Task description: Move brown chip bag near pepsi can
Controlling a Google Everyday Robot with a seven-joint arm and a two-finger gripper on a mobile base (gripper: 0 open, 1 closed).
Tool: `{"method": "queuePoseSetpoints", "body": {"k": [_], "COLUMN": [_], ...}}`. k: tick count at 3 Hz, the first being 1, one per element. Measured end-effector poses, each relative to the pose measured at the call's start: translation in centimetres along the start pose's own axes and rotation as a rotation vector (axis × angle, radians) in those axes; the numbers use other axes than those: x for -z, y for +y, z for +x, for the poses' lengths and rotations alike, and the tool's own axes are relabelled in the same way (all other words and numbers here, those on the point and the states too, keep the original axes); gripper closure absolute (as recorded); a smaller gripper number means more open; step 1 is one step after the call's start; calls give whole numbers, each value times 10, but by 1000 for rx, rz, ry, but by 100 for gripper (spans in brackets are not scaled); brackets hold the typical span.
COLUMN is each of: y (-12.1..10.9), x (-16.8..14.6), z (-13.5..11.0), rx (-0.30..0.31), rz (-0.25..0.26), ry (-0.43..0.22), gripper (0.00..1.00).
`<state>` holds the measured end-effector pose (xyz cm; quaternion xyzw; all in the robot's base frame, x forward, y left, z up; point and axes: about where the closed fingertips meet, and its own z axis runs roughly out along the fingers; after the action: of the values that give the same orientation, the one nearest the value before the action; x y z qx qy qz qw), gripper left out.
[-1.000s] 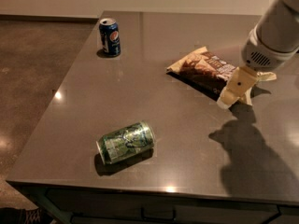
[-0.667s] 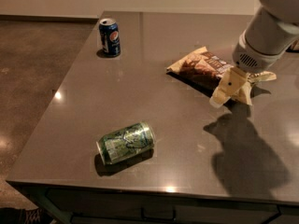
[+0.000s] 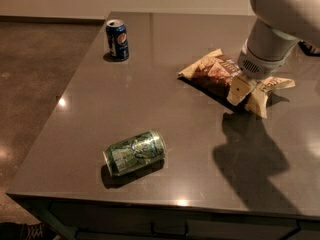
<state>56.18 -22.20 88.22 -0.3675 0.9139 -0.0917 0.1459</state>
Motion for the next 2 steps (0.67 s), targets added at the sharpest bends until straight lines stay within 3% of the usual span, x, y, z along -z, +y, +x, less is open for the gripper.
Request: {"method": "queuePoseSetpoints", "body": {"k": [2], "y": [12], "x": [2], "z": [-27], "rx": [32], "rz": [-12], "ry": [-11], "gripper": [85]}}
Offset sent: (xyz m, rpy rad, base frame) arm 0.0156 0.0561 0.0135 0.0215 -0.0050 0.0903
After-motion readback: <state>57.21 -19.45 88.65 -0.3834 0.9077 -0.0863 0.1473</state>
